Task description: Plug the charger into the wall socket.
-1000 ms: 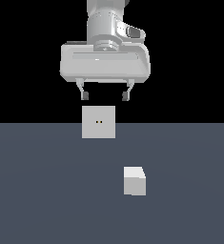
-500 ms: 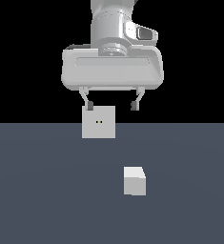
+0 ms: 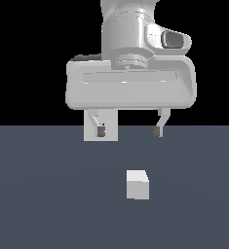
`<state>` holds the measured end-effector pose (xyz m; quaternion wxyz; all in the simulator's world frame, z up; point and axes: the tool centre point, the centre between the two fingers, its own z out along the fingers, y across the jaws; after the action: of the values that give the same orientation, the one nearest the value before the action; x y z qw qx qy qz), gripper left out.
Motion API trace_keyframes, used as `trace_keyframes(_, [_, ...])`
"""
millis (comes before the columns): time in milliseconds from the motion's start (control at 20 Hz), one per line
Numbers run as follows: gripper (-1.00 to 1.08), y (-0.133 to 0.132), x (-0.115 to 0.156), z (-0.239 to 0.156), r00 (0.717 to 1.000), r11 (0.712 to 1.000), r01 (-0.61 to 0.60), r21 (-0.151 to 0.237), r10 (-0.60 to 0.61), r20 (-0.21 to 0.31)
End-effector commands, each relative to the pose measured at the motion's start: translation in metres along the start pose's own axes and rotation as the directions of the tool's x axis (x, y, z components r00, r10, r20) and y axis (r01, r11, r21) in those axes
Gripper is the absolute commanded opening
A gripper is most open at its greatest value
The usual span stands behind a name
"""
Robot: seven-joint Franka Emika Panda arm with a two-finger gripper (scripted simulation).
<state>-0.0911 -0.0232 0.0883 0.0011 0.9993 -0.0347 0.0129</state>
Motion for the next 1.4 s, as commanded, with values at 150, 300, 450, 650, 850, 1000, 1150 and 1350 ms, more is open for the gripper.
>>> trace_keyframes(150, [1.0,0.008,-0.015,0.016,1.0,1.0,-0.021,0.0,0.021,-0.015])
trace_keyframes(300, [1.0,0.011,-0.02,0.022,0.999,1.0,-0.027,0.0,0.027,-0.019])
trace_keyframes(450, [1.0,0.012,-0.022,0.025,0.999,1.0,-0.031,0.0,0.031,-0.021])
trace_keyframes(650, [1.0,0.012,-0.022,0.025,0.999,1.0,-0.03,0.0,0.03,-0.02])
trace_keyframes(850, [1.0,0.012,-0.022,0.032,0.999,1.0,-0.03,0.0,0.03,-0.02])
trace_keyframes(1000, [1.0,0.012,-0.023,0.042,0.999,1.0,-0.031,0.0,0.031,-0.021])
trace_keyframes(1150, [1.0,0.012,-0.024,0.056,0.999,1.0,-0.031,0.0,0.031,-0.021])
trace_keyframes(1350, [1.0,0.012,-0.024,0.07,0.999,1.0,-0.031,0.0,0.031,-0.021])
